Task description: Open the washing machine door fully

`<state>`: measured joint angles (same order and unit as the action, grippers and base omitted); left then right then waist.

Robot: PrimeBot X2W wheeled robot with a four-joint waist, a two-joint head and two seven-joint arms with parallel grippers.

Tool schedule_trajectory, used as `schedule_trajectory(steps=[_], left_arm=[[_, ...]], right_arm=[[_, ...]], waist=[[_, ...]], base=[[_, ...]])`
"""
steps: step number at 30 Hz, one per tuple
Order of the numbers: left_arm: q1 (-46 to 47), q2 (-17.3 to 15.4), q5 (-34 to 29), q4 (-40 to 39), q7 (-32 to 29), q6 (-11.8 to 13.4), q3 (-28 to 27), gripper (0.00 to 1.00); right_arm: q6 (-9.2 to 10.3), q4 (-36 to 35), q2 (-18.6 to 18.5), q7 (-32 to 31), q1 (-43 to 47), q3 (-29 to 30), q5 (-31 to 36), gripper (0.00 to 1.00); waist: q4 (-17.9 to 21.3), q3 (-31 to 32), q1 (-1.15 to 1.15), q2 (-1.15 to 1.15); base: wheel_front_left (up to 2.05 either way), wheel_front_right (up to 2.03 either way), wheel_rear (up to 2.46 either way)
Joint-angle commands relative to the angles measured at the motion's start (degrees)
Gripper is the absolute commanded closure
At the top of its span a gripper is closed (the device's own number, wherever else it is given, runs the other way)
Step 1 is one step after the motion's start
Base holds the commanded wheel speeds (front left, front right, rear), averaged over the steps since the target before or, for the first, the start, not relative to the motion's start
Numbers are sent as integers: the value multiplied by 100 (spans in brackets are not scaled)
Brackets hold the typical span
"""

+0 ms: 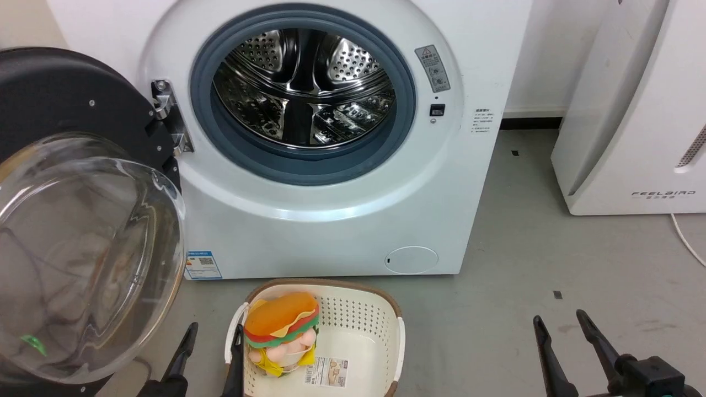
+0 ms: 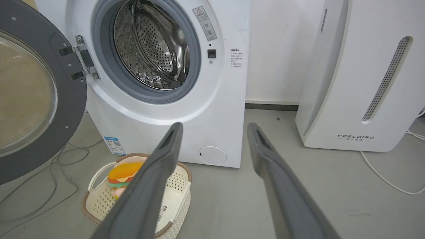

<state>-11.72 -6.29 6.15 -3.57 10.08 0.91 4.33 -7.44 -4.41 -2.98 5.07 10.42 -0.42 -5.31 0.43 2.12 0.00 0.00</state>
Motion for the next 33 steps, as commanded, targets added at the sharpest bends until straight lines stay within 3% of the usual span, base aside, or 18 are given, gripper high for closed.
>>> schedule_trajectory(steps=[1,2,33], left_arm=[[82,-23,-12,-26,-9,31,-2,0],[1,2,5,1,-5,-2,5,100],[307,91,-157,95,-268,-25,-108,100]], right_arm=[[-5,-28,11,-5,77,2,-30,0],[0,4,0,1,-3,-1,-7,100],[-1,119,3,-132,-275,12,134,100]], waist=[[20,-6,0,0],[17,-5,0,0],[1,-59,0,0]], base=[[0,0,0],[0,0,0],[0,0,0]])
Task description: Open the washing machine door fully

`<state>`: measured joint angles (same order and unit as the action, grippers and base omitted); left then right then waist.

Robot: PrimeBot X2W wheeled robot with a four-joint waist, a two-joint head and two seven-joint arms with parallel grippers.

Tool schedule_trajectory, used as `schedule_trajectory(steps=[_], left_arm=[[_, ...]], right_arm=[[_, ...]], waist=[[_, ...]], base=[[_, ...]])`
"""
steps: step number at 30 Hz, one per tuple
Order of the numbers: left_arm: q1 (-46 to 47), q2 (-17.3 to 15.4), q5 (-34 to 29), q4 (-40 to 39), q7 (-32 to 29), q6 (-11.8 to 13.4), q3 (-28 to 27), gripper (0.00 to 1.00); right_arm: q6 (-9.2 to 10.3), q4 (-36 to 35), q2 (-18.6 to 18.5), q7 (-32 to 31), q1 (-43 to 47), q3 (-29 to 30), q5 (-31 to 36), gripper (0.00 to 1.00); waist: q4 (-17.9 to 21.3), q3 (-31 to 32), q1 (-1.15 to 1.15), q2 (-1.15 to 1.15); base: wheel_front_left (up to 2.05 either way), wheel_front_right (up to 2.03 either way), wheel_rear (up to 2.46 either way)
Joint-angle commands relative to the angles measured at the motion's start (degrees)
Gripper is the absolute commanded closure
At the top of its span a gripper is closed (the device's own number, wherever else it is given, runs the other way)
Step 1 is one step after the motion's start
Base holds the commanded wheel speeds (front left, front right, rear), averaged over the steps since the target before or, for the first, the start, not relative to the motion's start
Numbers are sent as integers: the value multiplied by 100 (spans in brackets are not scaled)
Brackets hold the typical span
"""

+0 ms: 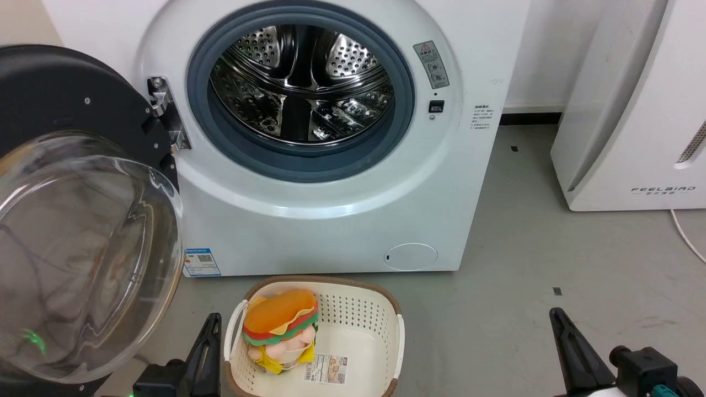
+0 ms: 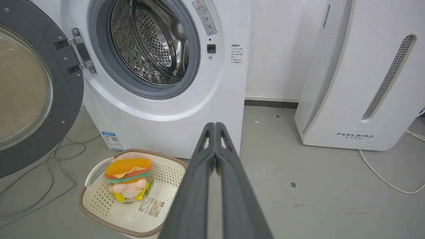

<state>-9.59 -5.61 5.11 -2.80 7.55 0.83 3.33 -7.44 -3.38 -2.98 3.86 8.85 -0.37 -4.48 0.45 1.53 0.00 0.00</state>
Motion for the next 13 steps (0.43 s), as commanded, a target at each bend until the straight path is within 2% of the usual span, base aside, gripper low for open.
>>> schedule_trajectory(steps=[1,13], left_arm=[[103,26,-59,21,-23,-18,-12,100],[215,58,-118,55,-119,-27,-54,100]], right_arm=[[-1,19,3,-15,-126,7,54,100],[-2,61,4,-64,-226,11,106,100]], waist=[[-1,-2,0,0],[-7,-22,0,0]], base=[[0,0,0],[0,0,0]])
